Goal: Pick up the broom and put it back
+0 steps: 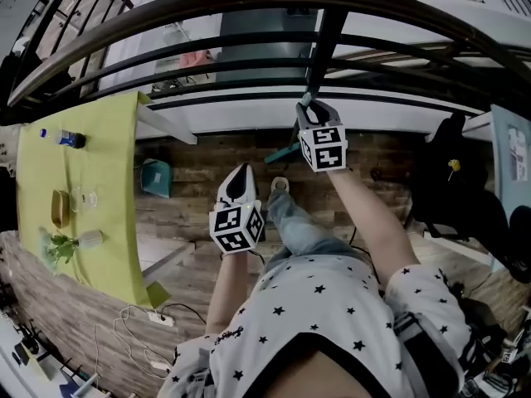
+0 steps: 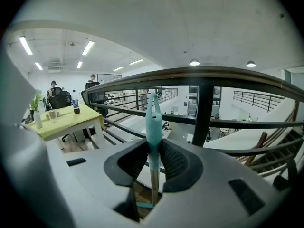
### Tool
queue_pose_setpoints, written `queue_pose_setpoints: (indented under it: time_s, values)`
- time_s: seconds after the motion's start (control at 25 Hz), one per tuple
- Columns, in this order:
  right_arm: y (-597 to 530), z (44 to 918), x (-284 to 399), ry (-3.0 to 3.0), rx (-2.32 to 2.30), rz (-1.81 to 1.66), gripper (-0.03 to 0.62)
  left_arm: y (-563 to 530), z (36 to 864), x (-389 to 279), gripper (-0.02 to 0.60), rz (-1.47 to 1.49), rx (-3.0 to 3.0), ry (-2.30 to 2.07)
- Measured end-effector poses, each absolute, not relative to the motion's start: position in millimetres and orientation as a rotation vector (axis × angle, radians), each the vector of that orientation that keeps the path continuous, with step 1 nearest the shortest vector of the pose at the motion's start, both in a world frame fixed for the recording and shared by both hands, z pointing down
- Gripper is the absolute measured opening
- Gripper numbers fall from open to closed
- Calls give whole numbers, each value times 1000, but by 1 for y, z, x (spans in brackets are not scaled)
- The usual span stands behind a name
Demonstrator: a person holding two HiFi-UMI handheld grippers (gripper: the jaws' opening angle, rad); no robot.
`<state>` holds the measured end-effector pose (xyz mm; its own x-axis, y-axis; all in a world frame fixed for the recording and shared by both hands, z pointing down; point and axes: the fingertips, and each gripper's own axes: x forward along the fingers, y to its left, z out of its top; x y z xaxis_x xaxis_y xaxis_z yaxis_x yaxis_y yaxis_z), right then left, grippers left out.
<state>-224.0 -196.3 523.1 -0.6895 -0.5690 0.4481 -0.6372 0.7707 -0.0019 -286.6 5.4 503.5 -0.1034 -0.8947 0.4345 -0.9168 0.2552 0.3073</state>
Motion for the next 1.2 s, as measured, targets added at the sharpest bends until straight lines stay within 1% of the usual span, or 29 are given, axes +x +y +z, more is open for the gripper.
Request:
queue_pose_setpoints:
  time_s: [0.52, 1.2]
  values:
    - [-253, 602, -263, -2458, 912, 281, 80, -55, 557, -322, 12, 91, 1649, -1917]
    - [-322, 647, -292, -2446, 953, 357, 80, -106, 596, -346, 11, 123, 1629, -1883]
